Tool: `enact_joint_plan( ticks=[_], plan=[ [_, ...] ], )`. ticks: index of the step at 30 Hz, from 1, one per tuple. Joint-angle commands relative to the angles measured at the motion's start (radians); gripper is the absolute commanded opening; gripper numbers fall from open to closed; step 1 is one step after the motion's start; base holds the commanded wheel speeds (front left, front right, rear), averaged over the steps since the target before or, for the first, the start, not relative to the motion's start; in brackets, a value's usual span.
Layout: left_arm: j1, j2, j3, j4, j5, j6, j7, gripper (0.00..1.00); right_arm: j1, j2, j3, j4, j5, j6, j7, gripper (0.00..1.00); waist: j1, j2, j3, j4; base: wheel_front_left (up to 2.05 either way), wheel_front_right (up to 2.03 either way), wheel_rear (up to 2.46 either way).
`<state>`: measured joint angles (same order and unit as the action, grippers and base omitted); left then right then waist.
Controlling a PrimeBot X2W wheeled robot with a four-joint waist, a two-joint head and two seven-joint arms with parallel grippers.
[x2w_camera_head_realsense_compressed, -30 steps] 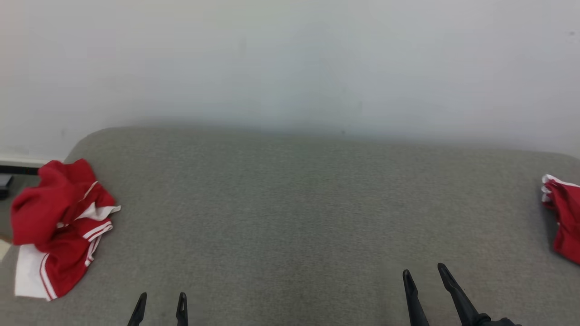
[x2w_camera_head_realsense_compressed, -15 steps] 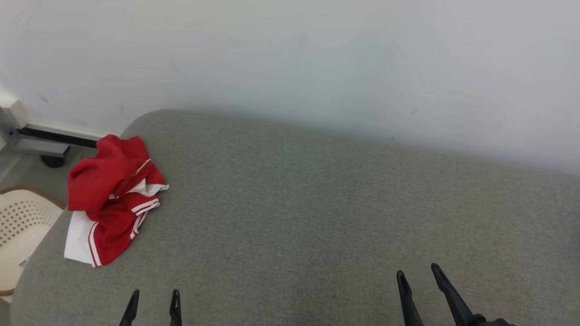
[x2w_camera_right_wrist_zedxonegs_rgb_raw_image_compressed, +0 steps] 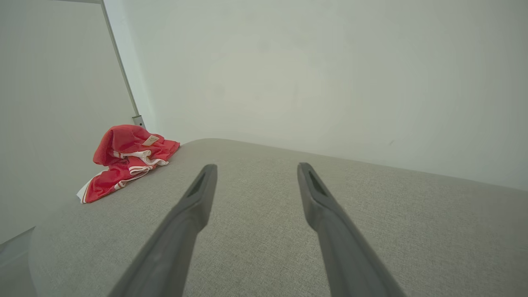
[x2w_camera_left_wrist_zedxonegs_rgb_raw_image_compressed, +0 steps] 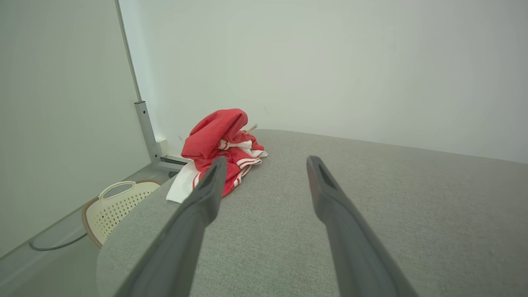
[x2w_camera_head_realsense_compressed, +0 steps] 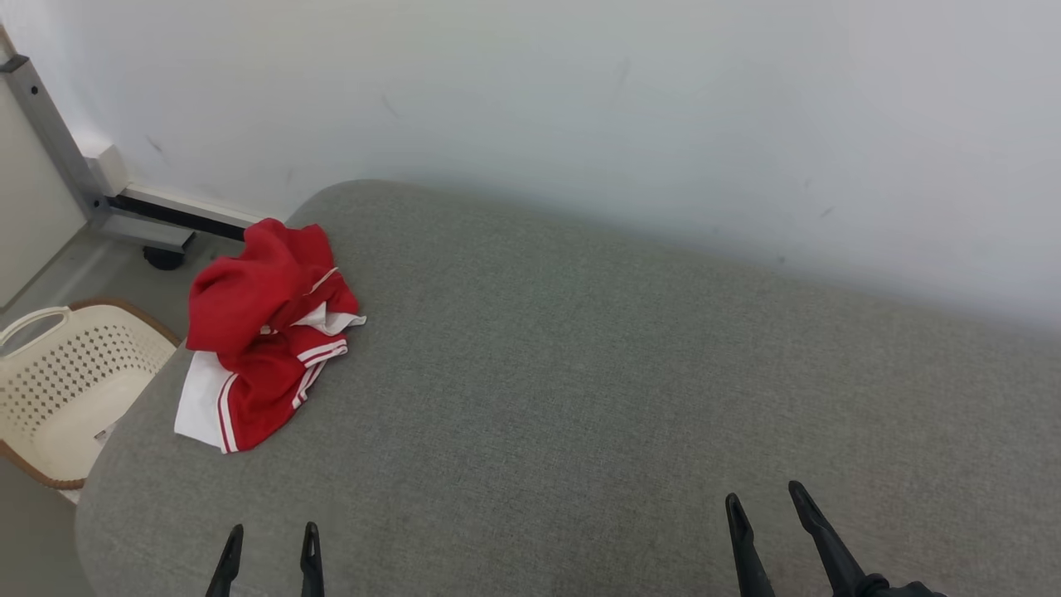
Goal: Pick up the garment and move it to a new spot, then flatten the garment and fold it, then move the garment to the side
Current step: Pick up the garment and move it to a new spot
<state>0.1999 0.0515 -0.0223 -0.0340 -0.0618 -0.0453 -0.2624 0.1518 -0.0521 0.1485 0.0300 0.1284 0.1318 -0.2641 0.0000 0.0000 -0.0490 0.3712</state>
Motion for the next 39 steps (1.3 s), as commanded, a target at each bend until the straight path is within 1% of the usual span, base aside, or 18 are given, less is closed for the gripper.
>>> enact_joint_plan(
  ticks=[1, 7, 13, 19, 23, 25, 32, 36, 38, 39],
  plan=[
    [-0.011, -0.002, 0.002, -0.002, -0.003, 0.001, -0.002, 1.00, -0.001, 0.002, 0.001, -0.001, 0.003, -0.002, -0.001, 1.00, 0.0000, 0.0000, 0.003, 0.006, 0.00, 0.00, 0.00],
    [-0.019, -0.002, 0.008, -0.005, -0.010, 0.008, -0.002, 1.00, -0.005, 0.000, 0.006, 0.002, 0.000, -0.002, -0.001, 1.00, 0.0000, 0.0000, 0.016, 0.009, 0.00, 0.00, 0.00],
    [-0.043, -0.002, 0.021, -0.002, -0.031, 0.018, -0.002, 1.00, -0.016, -0.012, 0.015, 0.010, 0.012, -0.002, -0.001, 1.00, 0.0000, 0.0000, 0.032, -0.007, 0.00, 0.00, 0.00],
    [-0.091, -0.002, 0.025, 0.019, -0.037, 0.015, -0.002, 1.00, -0.025, -0.026, 0.024, 0.009, 0.005, -0.002, -0.001, 1.00, 0.0000, 0.0000, 0.054, -0.019, 0.00, 0.00, 0.00],
    [-0.149, -0.002, 0.045, 0.060, -0.081, 0.011, -0.002, 1.00, -0.037, -0.032, 0.031, 0.006, -0.005, -0.002, -0.001, 1.00, 0.0000, 0.0000, 0.085, -0.028, 0.00, 0.00, 0.00],
    [-0.186, -0.002, 0.052, 0.082, -0.080, 0.003, -0.002, 1.00, -0.049, -0.037, 0.032, 0.005, -0.008, -0.002, -0.001, 1.00, 0.0000, 0.0000, 0.104, -0.032, 0.00, 0.00, 0.00],
    [-0.357, 0.000, 0.099, 0.192, -0.068, -0.005, -0.002, 1.00, -0.100, -0.060, 0.047, 0.005, -0.029, -0.002, -0.001, 1.00, 0.0000, 0.0000, 0.191, -0.057, 0.00, 0.00, 0.00],
    [-0.480, 0.028, 0.128, 0.314, -0.079, -0.014, -0.002, 1.00, -0.130, -0.074, 0.056, 0.008, -0.042, -0.002, -0.001, 1.00, 0.0000, 0.0000, 0.237, -0.074, 0.00, 0.00, 0.00],
    [-0.542, 0.043, 0.144, 0.365, -0.077, -0.012, -0.002, 1.00, -0.146, -0.080, 0.058, 0.007, -0.048, -0.002, -0.001, 1.00, 0.0000, 0.0000, 0.261, -0.085, 0.00, 0.00, 0.00],
    [-0.542, 0.043, 0.144, 0.365, -0.077, -0.012, -0.002, 1.00, -0.146, -0.080, 0.058, 0.007, -0.048, -0.002, -0.001, 1.00, 0.0000, 0.0000, 0.261, -0.085, 0.00, 0.00, 0.00]
  ],
)
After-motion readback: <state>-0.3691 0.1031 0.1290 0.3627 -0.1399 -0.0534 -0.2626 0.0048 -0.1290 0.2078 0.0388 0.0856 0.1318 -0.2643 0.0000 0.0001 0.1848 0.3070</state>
